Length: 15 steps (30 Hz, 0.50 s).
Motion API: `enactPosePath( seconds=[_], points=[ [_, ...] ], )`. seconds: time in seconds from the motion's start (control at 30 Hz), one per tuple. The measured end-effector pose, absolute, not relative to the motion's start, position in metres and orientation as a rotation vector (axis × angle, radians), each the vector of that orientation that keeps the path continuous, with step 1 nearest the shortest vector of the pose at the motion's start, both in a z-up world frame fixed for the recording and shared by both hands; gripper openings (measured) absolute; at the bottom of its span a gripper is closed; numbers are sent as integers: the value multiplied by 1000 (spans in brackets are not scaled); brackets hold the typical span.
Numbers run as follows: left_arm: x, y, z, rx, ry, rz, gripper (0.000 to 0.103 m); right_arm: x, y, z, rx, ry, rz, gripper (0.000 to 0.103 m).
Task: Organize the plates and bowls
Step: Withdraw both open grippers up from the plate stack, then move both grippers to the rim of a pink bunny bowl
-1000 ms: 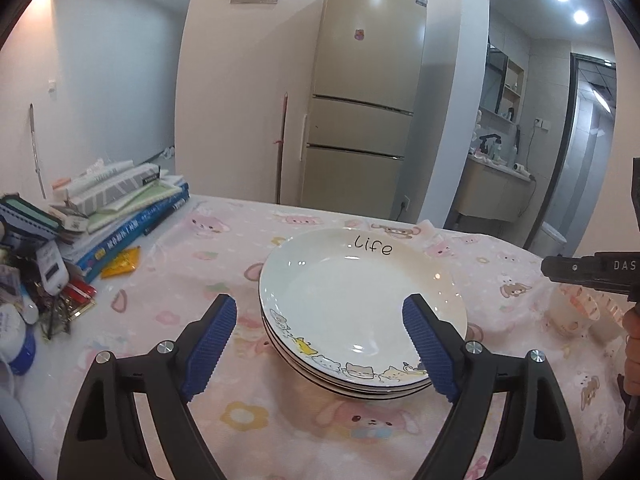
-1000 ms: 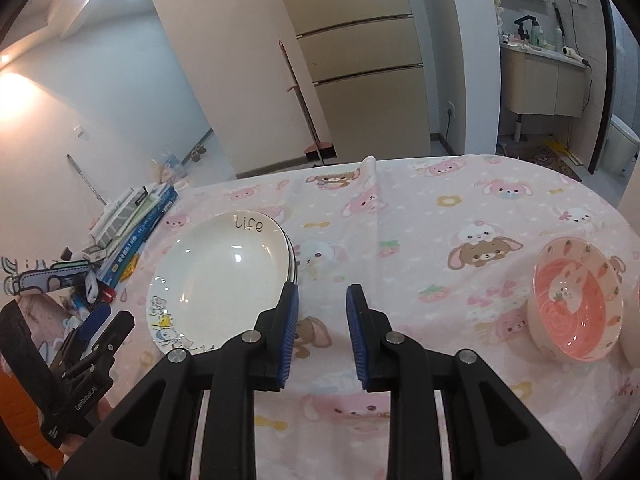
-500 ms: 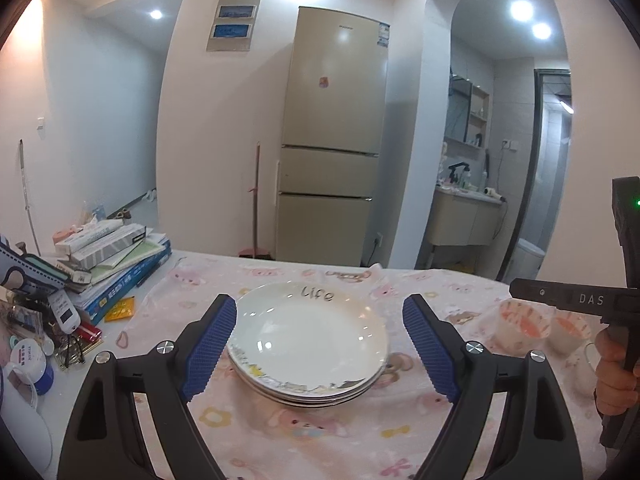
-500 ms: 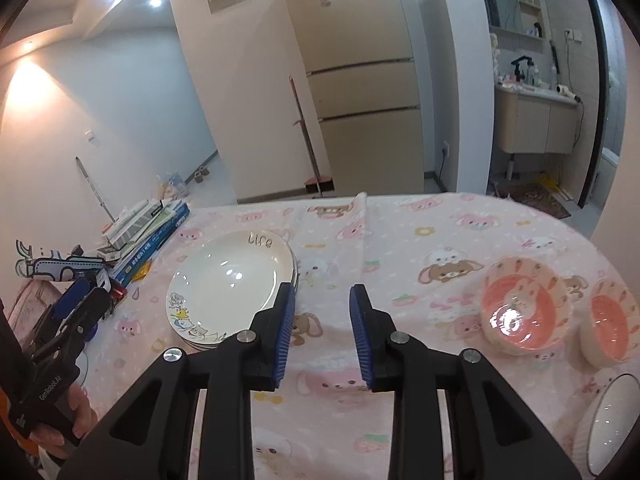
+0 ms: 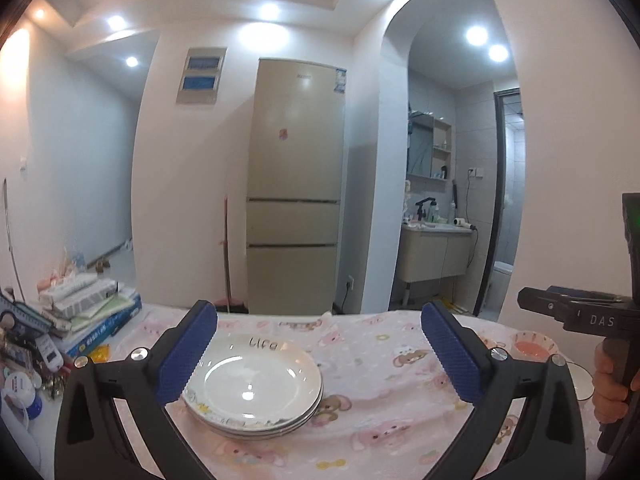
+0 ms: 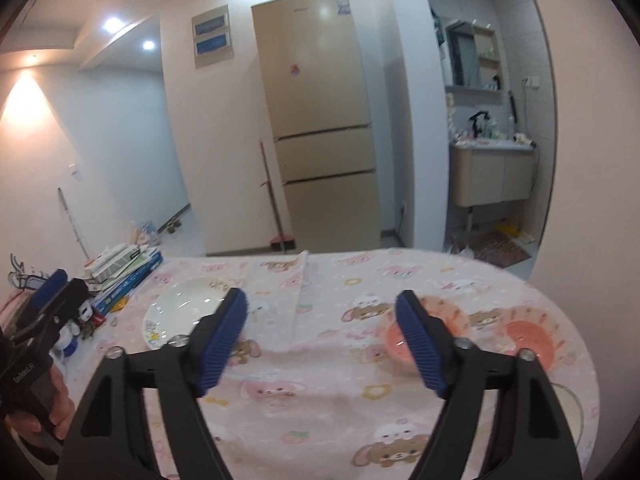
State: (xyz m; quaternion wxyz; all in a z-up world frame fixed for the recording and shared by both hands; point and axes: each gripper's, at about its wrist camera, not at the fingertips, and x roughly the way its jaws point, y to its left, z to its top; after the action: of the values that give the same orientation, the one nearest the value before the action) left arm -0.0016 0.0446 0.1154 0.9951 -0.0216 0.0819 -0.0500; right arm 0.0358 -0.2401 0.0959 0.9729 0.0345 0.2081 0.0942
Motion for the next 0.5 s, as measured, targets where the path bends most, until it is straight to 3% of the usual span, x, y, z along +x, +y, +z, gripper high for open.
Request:
enactPosePath(
  seconds=[0.13,0.5],
  points=[
    [9,23,109,42,194,-76,103,22,-252,98,16,323,123,103],
    [5,-20,116,68,127,-206,103,-7,-300,101,40,253,-26,102]
  ],
)
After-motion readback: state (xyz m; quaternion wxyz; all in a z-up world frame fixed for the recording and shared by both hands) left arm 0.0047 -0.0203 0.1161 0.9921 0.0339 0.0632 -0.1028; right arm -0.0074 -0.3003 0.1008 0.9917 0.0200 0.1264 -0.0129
